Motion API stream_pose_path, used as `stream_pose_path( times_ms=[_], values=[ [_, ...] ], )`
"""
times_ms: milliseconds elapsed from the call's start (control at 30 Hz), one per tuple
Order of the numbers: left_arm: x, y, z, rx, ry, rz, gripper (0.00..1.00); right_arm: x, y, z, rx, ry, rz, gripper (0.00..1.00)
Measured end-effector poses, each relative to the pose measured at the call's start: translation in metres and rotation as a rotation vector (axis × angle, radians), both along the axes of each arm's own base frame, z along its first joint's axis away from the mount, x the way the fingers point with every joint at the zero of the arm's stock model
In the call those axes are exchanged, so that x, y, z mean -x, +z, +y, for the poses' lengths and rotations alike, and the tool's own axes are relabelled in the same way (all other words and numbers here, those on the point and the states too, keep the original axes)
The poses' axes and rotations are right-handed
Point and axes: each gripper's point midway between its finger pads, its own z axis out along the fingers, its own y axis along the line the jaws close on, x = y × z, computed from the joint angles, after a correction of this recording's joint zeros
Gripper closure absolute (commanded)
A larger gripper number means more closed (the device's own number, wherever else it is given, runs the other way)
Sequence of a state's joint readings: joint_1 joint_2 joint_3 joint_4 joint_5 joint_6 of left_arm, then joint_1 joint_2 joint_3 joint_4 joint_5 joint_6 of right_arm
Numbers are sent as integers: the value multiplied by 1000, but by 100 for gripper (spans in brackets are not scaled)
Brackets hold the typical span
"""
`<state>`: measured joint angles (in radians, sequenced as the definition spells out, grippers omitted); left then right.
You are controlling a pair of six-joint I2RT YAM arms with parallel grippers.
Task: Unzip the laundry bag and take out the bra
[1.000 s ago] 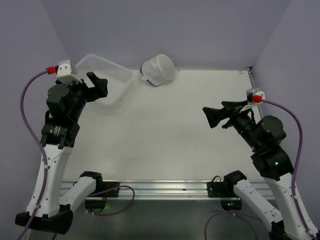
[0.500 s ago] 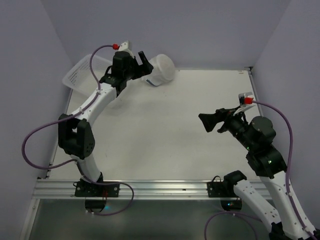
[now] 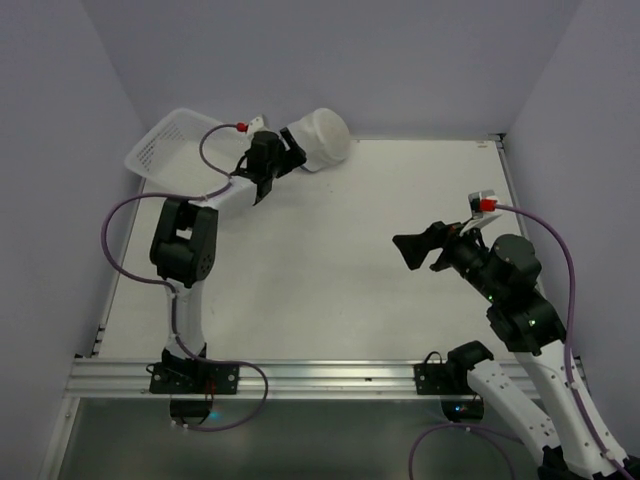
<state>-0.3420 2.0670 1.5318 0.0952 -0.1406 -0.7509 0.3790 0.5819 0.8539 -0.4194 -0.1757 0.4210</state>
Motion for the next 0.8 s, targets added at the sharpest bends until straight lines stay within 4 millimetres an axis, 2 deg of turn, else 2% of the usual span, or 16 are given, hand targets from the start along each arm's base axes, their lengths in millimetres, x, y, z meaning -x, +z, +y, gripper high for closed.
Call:
stream_pose_path(
  times_ms=[200,567,733,800],
  values=[
    [-6,-37,0,18,39,-8,16,0,-3,0,-4,-1,9,1],
    [-24,-72,-20,7,52,-70,21,0,-5,1,-13,-4,22,1],
    [-32,-93,-21,-7,65,-59,23,1,-6,1,-15,-5,31,1],
    [-38,-92,-22,-4,73,-76,23,1,-8,1,-15,-5,36,1]
  ],
)
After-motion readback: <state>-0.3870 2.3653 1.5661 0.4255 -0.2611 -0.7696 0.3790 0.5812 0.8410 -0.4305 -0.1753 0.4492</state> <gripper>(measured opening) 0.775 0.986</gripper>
